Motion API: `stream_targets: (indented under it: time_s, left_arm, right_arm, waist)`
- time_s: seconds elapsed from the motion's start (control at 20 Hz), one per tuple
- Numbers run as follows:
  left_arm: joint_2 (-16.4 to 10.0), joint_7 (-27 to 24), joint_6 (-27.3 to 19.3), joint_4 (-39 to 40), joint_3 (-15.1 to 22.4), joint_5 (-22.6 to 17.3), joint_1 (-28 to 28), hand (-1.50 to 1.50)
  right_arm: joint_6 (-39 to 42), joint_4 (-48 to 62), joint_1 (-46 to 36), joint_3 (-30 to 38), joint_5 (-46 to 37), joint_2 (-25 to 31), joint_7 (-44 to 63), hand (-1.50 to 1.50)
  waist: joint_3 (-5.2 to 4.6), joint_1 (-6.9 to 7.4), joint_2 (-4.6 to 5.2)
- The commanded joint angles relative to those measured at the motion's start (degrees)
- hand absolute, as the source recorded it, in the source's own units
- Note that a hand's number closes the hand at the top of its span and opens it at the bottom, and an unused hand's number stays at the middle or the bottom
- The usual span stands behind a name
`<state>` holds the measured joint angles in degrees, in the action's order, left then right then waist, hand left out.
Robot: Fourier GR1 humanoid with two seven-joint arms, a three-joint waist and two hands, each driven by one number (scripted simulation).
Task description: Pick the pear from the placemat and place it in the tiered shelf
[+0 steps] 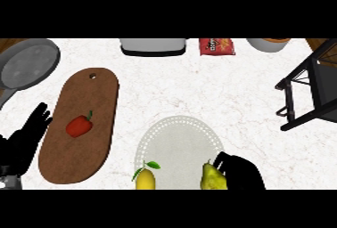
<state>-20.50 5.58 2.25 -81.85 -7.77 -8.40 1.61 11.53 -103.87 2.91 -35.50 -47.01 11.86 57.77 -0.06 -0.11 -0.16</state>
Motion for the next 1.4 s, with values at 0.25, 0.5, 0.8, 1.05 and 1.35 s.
stream_targets:
  time_s: [0.25,0.5,0.8,1.05,1.35]
  left_arm:
    - [0.69,-0.57,-0.14,0.05,-0.51,-0.16,1.19,0.00]
    - [0.66,-1.84,-0.38,0.31,-0.66,0.91,2.03,0.00]
    - [0.90,0.70,-1.03,-1.80,-1.18,0.17,2.10,0.00]
    - [0.66,-0.03,-1.81,-0.49,-1.67,1.58,2.46,0.00]
    - [1.80,-0.80,-0.23,-1.10,-0.21,2.27,2.57,0.00]
  right_arm:
    - [-4.56,-13.67,1.54,15.68,3.81,27.08,-29.41,1.50]
    - [-8.11,-17.76,10.74,33.40,18.16,32.85,-40.77,1.50]
    - [-4.06,-24.05,17.79,49.68,39.43,30.68,-44.39,1.50]
    - [2.69,-25.83,21.21,68.41,54.80,32.26,-46.02,1.50]
    - [11.10,-19.07,18.03,85.58,68.01,34.51,-43.88,1.50]
  waist:
    - [0.32,-1.84,-0.38]
    - [0.19,-2.21,-0.21]
    - [0.15,-3.31,-0.62]
    - [0.04,-3.72,-0.69]
    - [0.02,-1.02,-0.14]
